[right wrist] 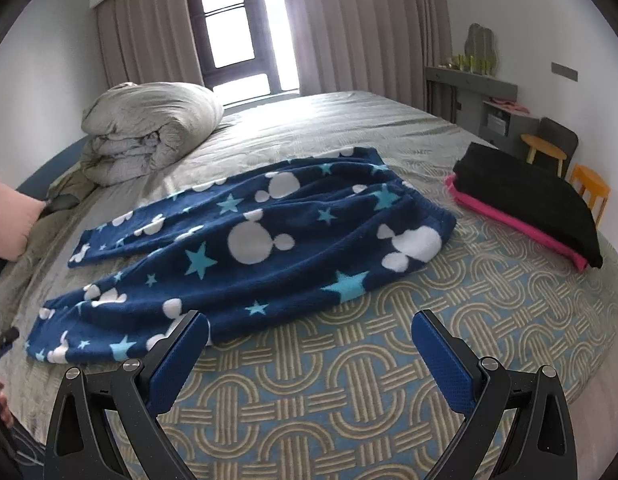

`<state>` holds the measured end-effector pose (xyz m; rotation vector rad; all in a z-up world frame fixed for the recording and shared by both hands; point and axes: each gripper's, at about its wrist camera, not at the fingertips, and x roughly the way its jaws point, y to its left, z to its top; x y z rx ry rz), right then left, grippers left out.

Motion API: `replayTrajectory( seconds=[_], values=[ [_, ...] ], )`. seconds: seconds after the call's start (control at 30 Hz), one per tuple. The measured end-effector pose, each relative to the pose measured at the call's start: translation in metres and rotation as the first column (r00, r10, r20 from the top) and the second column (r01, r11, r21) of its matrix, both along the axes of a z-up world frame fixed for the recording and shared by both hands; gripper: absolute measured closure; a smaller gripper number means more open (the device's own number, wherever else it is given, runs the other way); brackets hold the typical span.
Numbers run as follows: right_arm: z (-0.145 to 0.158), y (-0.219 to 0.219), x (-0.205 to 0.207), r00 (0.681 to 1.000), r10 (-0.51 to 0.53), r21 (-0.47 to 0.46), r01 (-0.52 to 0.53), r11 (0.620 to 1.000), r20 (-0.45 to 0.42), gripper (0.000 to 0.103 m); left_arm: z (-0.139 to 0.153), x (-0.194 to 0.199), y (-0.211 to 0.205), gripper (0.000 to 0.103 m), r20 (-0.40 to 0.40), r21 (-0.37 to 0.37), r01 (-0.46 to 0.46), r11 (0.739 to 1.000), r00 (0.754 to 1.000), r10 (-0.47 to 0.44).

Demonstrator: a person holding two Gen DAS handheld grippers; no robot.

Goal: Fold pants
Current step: 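Move both grippers toward the waistband of the navy star-print pants, then close the left gripper on one waistband corner while the right gripper grasps the other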

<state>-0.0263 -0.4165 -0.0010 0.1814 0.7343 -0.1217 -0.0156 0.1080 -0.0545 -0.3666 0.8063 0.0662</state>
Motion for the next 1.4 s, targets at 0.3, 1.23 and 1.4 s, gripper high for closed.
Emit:
replayTrajectory(
  seconds=[0.3, 1.23, 1.4],
  values=[
    [-0.007, 0.002, 0.015, 1.000, -0.017, -0.027, 0.016, 1.000, -0.025, 0.000, -0.040, 0.010, 0.038, 0.024, -0.107, -0.254, -0.108, 0.961, 0.991, 0.083],
    [-0.023, -0.053, 0.053, 0.992, -0.079, 0.165, 0.095, 0.982, -0.103, 0.000, -0.068, 0.067, 0.062, 0.022, -0.173, -0.190, -0.272, 0.943, 0.955, 0.241],
    [-0.027, -0.090, 0.072, 0.977, -0.171, 0.225, 0.197, 0.954, -0.127, 0.000, -0.068, 0.075, 0.057, 0.014, -0.173, -0.173, -0.261, 0.950, 0.957, 0.231]
  ],
)
